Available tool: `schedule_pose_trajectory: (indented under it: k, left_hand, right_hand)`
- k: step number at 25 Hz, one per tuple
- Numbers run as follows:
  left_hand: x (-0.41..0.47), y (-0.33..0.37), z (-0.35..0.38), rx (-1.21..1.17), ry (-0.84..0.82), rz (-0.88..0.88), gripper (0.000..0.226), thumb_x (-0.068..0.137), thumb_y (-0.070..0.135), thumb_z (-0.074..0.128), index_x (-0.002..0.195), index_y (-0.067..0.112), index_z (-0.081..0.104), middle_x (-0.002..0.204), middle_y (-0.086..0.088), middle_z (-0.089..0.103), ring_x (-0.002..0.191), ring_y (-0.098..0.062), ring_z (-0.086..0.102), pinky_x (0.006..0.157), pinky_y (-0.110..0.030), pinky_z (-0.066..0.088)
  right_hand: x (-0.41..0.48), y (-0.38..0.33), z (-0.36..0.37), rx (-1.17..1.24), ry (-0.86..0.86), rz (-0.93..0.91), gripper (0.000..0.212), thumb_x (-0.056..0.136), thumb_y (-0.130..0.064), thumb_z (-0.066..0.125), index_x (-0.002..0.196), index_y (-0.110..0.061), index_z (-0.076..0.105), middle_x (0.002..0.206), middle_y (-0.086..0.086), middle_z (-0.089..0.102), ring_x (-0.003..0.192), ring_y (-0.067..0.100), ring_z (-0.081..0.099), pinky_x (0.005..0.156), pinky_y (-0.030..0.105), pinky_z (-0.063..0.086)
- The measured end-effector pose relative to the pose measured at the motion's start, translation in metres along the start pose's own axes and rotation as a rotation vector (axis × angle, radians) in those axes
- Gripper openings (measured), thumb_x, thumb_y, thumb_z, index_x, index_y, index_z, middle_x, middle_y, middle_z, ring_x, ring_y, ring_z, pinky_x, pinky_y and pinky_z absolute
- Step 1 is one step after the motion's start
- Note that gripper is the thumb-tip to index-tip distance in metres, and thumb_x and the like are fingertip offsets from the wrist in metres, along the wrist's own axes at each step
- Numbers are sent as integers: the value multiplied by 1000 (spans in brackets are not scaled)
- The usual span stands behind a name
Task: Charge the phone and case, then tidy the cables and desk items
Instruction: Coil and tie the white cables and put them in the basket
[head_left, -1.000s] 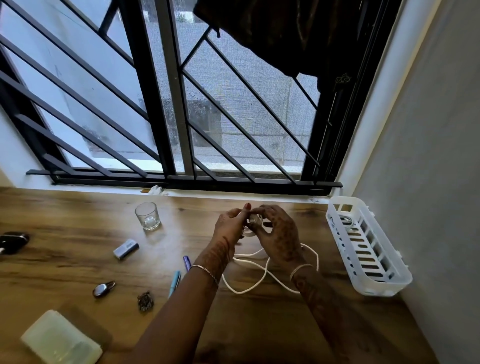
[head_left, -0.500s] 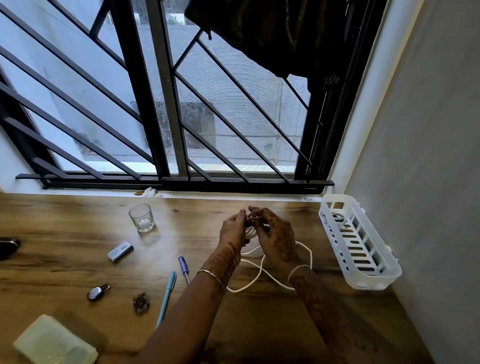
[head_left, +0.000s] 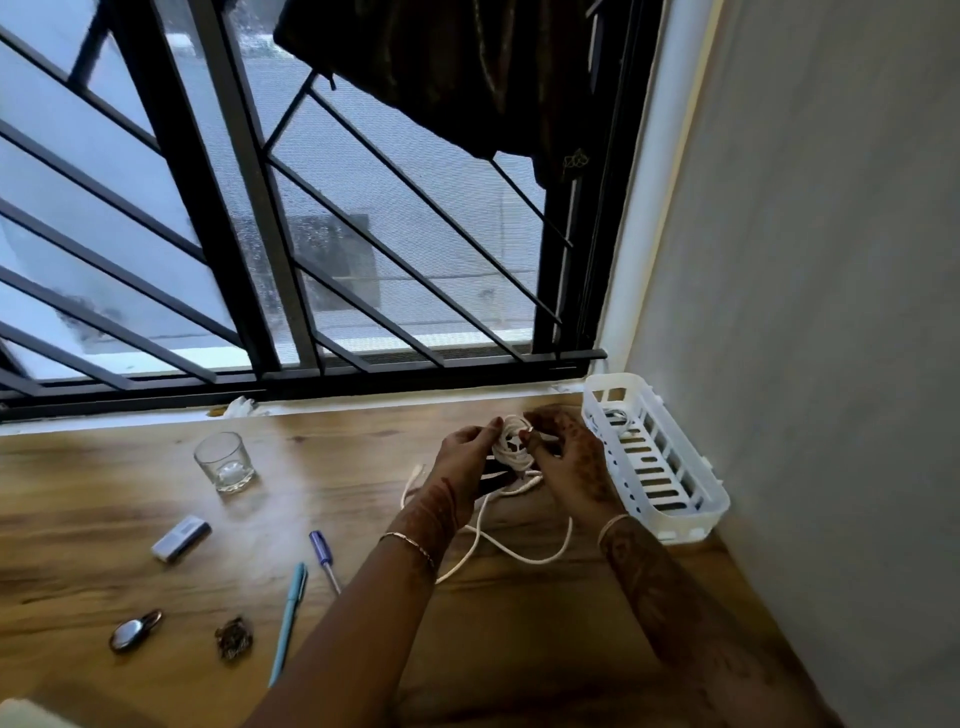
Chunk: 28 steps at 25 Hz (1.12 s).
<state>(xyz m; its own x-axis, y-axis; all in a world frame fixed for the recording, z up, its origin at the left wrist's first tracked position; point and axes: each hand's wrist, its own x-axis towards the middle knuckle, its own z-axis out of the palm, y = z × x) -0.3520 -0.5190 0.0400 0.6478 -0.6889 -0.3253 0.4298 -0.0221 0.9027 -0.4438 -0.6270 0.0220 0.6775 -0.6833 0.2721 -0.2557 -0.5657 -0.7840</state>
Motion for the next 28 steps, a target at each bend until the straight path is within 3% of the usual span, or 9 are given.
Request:
schedule_pose_trajectory:
  k: [2,8,12,17,21,25,28]
  left_hand:
    - [3,-4,14,-19,-46,-22,31,96,26,54,108,-2,60,86,-13,67,73,-26,67,60,-30,59]
    - [13,-17,65,-36,-129,-73,20,95,21,55,96,4,64,86,-13,70,77,-28,70,62,-30,59]
    - [22,-23,90,-33,-174,-107,20,95,17,55,106,3,64,94,-14,71,82,-26,69,74,-34,59]
    - [33,-23,106,-1,-177,-136,20,95,10,53,111,4,63,100,-12,70,88,-24,68,75,-33,59]
    - [41,-25,99,2,-136,-165,20,97,9,49,109,2,63,97,-12,69,86,-25,67,76,-35,58]
    - [46,-25,84,-12,-78,-167,22,98,8,45,109,0,62,94,-12,67,86,-26,65,77,-36,57]
    - [47,-23,75,17,-60,-160,23,98,9,45,110,1,63,95,-11,67,87,-24,65,79,-34,56]
  right_hand:
    - [-2,6,-17,-6,31,36,25,88,-25,63,112,-15,65,115,5,67,105,21,62,88,22,42]
    - [-7,30,-64,43,57,195,32,89,-22,64,120,-16,63,123,2,64,115,18,59,103,35,45]
    - [-4,44,-87,33,115,279,29,88,-20,65,116,-15,65,120,3,66,112,19,60,102,33,46]
    - [17,56,-104,-167,257,296,22,88,-12,62,110,-14,65,115,7,68,105,25,63,93,31,49]
    - [30,71,-99,-457,168,288,28,90,-12,59,118,-14,61,118,12,65,111,31,59,98,36,46]
    - [29,88,-89,-473,20,374,36,86,-13,64,121,-18,59,124,12,62,116,32,56,103,36,42]
    - [27,97,-84,-442,45,396,36,88,-10,59,124,-17,60,125,10,63,117,32,56,104,35,41]
